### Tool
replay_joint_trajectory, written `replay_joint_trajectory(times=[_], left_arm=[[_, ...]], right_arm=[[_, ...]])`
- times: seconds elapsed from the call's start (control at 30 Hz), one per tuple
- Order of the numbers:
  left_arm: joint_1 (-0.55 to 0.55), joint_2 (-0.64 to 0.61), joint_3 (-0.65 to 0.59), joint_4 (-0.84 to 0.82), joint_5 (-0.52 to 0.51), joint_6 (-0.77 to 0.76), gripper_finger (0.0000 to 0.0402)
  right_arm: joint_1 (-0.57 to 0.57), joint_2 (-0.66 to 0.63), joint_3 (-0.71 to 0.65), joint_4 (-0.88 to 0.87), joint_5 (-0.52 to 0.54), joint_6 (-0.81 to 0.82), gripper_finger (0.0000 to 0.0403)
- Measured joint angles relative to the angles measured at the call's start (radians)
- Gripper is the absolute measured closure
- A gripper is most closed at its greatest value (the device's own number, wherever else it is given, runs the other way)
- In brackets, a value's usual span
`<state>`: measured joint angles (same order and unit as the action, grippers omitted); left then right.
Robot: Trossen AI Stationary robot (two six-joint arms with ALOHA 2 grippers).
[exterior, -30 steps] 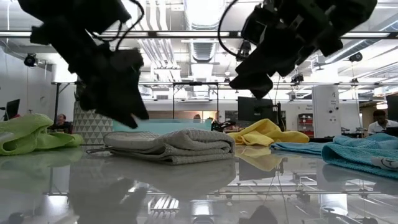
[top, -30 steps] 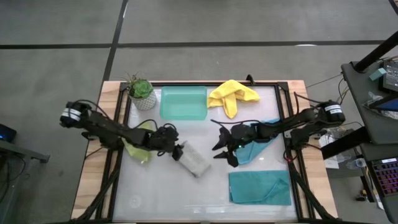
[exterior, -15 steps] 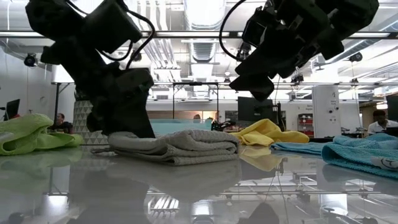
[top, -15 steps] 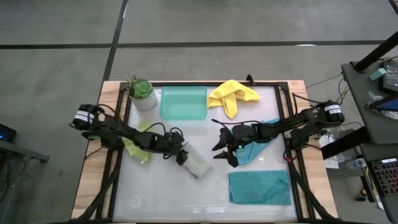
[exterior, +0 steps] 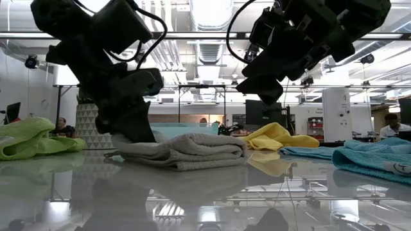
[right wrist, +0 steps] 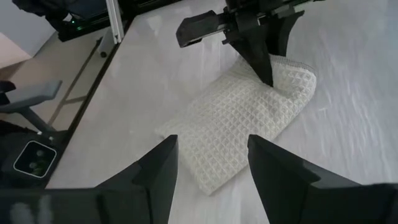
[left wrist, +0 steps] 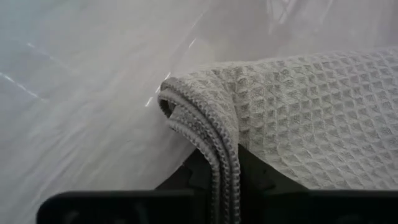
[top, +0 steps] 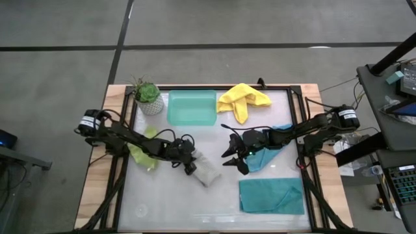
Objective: Fold microfiber towels
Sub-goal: Put the gray microfiber towel into the bin
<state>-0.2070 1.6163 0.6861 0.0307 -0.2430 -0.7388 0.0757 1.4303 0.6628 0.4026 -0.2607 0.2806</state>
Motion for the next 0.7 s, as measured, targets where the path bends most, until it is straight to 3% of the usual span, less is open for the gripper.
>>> replay_joint_trajectory(times=[0.13,0.33,0.7], left_arm=[[0.000,-0.051,0.000,0.000,-0.041,0.020,0.0384],[0.005,-0.137,-0.008,-0.040,-0.227,0.023,0.0384],[0.043,-0.237,-0.006,-0.042,-0.379,0.054,0.0384]], right_arm=[[0.000,0.000,-0.003,-0.001,0.000,0.000,0.0218],[0.000,0.000,-0.005,0.000,0.000,0.000,0.0218],[0.000,0.000,-0.009,-0.001,0.006,-0.009,0.0218]])
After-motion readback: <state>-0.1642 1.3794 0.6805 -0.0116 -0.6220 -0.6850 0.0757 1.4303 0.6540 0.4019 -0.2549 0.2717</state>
